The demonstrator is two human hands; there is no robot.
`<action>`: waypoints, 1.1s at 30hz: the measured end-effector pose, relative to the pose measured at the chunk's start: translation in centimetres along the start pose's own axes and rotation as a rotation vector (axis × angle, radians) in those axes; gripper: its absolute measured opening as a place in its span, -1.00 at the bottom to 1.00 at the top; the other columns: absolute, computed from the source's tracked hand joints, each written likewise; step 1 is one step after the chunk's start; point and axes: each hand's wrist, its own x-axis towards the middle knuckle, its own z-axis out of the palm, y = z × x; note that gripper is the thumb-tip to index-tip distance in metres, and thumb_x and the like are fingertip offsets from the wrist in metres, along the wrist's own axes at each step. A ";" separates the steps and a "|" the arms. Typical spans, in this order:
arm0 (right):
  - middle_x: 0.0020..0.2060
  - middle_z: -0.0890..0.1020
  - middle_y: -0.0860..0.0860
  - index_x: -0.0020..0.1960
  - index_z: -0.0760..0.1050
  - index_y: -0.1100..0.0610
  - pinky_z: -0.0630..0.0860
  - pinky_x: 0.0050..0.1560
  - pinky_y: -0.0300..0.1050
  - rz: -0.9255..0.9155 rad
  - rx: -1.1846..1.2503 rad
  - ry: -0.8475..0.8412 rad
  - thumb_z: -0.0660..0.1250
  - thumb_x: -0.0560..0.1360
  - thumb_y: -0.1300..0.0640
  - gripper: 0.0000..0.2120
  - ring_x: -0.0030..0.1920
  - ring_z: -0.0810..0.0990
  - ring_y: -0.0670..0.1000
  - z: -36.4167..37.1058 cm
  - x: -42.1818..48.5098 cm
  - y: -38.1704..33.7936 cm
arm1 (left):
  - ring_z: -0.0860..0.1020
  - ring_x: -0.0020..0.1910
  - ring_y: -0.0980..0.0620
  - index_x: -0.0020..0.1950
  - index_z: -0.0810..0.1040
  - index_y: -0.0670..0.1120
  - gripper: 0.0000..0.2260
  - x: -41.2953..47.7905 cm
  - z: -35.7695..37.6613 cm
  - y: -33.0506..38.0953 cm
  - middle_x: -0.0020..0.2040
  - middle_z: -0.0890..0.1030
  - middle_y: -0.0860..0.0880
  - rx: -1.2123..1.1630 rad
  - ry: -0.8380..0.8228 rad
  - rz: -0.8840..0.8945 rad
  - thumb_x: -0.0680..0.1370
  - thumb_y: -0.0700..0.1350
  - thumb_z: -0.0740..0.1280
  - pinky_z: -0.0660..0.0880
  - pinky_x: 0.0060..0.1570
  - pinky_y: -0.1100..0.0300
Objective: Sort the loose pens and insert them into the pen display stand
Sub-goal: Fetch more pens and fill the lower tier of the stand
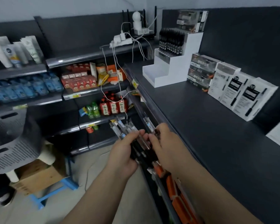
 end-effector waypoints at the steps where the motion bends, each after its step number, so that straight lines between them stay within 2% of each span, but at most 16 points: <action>1: -0.29 0.57 -0.05 -0.01 0.32 0.02 0.54 -0.29 -0.05 0.015 0.006 -0.027 0.11 0.59 -0.06 -0.85 -0.32 0.56 -0.07 0.3 1.3 0.1 | 0.63 -0.23 -0.03 -0.04 0.59 -0.28 -0.87 1.1 -0.2 0.6 -0.21 0.63 -0.16 0.008 0.018 0.001 0.51 -0.22 0.33 0.60 -0.26 0.10; 4: -0.30 0.56 -0.02 -0.11 0.36 0.04 0.52 -0.31 -0.05 0.049 0.017 -0.082 0.14 0.59 -0.03 -0.82 -0.34 0.54 -0.04 1.2 4.9 0.4 | 0.62 -0.30 -0.03 0.03 0.56 -0.27 -0.84 4.6 -0.3 2.5 -0.26 0.61 -0.16 0.036 -0.007 -0.011 0.49 -0.25 0.34 0.58 -0.35 0.15; 9: -0.31 0.59 0.01 -0.13 0.47 0.12 0.59 -0.22 0.02 0.097 0.046 -0.104 0.16 0.58 -0.06 -0.72 -0.31 0.59 0.01 2.7 12.4 0.7 | 0.63 -0.35 -0.04 -0.08 0.57 -0.23 -0.96 11.3 0.0 6.6 -0.30 0.63 -0.15 0.095 -0.063 0.009 0.49 -0.28 0.34 0.57 -0.39 0.12; 13: -0.29 0.59 0.03 -0.14 0.47 0.13 0.59 -0.17 0.07 0.141 0.015 -0.096 0.13 0.58 -0.09 -0.68 -0.27 0.60 0.04 4.6 18.9 -0.1 | 0.65 -0.21 -0.11 0.08 0.57 -0.25 -0.83 17.9 -0.2 10.9 -0.16 0.65 -0.19 0.170 -0.111 0.003 0.50 -0.24 0.34 0.61 -0.26 0.05; 16: -0.30 0.58 0.03 -0.16 0.45 0.13 0.59 -0.16 0.10 0.175 -0.018 -0.091 0.13 0.58 -0.09 -0.68 -0.26 0.60 0.05 6.0 24.6 -1.1 | 0.67 -0.18 -0.11 0.11 0.61 -0.23 -0.79 22.7 -0.1 14.6 -0.08 0.67 -0.20 0.207 -0.143 -0.006 0.49 -0.23 0.35 0.61 -0.27 0.07; 18: -0.29 0.57 0.05 -0.18 0.43 0.13 0.58 -0.15 0.11 0.180 -0.042 -0.110 0.13 0.58 -0.08 -0.68 -0.26 0.60 0.07 6.7 28.1 -1.8 | 0.67 -0.22 -0.10 0.14 0.57 -0.25 -0.74 25.6 -0.1 17.0 -0.13 0.68 -0.18 0.228 -0.149 -0.002 0.47 -0.23 0.37 0.60 -0.33 0.09; 22: -0.29 0.55 0.03 -0.19 0.41 0.12 0.57 -0.14 0.08 0.183 -0.065 -0.116 0.13 0.59 -0.05 -0.70 -0.25 0.59 0.05 7.8 33.4 -2.2 | 0.67 -0.29 -0.09 0.12 0.55 -0.26 -0.75 31.0 0.5 20.3 -0.25 0.68 -0.15 0.274 -0.165 0.014 0.47 -0.25 0.38 0.57 -0.38 0.12; 25: -0.34 0.51 -0.03 -0.19 0.40 0.09 0.48 -0.22 -0.10 0.192 -0.109 -0.081 0.11 0.60 -0.06 -0.70 -0.31 0.51 -0.04 7.5 36.4 -1.3 | 0.67 -0.29 -0.11 0.11 0.55 -0.25 -0.76 34.3 1.7 20.9 -0.25 0.68 -0.16 0.294 -0.153 0.000 0.46 -0.24 0.40 0.57 -0.37 0.09; 27: -0.35 0.50 -0.06 -0.22 0.39 0.04 0.40 -0.28 -0.21 0.200 -0.122 -0.034 0.09 0.60 -0.08 -0.70 -0.34 0.46 -0.11 6.6 37.9 -0.5 | 0.67 -0.28 -0.12 0.13 0.53 -0.25 -0.73 36.0 2.8 21.3 -0.24 0.67 -0.17 0.292 -0.158 -0.009 0.46 -0.23 0.41 0.57 -0.35 0.07; 30: -0.27 0.61 -0.06 -0.10 0.48 0.01 0.50 -0.15 -0.13 0.200 -0.054 0.207 0.08 0.59 -0.09 -0.72 -0.24 0.56 -0.09 4.7 40.3 1.0 | 0.66 -0.34 -0.07 0.13 0.54 -0.20 -0.75 38.7 4.9 21.9 -0.31 0.68 -0.10 0.290 -0.150 0.020 0.47 -0.23 0.40 0.55 -0.42 0.11; 31: -0.27 0.63 -0.06 -0.10 0.49 -0.01 0.50 -0.13 -0.11 0.199 0.022 0.307 0.09 0.59 -0.07 -0.74 -0.23 0.58 -0.08 3.9 41.0 1.4 | 0.66 -0.37 -0.04 0.12 0.54 -0.18 -0.76 39.4 5.7 22.3 -0.34 0.67 -0.07 0.297 -0.140 0.035 0.47 -0.22 0.40 0.54 -0.44 0.12; 33: -0.35 0.63 -0.05 -0.12 0.48 -0.02 0.50 -0.23 -0.11 0.220 0.267 0.460 0.10 0.60 -0.03 -0.77 -0.32 0.59 -0.06 2.1 42.3 1.6 | 0.66 -0.38 -0.01 0.10 0.55 -0.14 -0.79 40.6 7.1 23.0 -0.35 0.67 -0.03 0.315 -0.142 0.058 0.47 -0.21 0.40 0.54 -0.44 0.13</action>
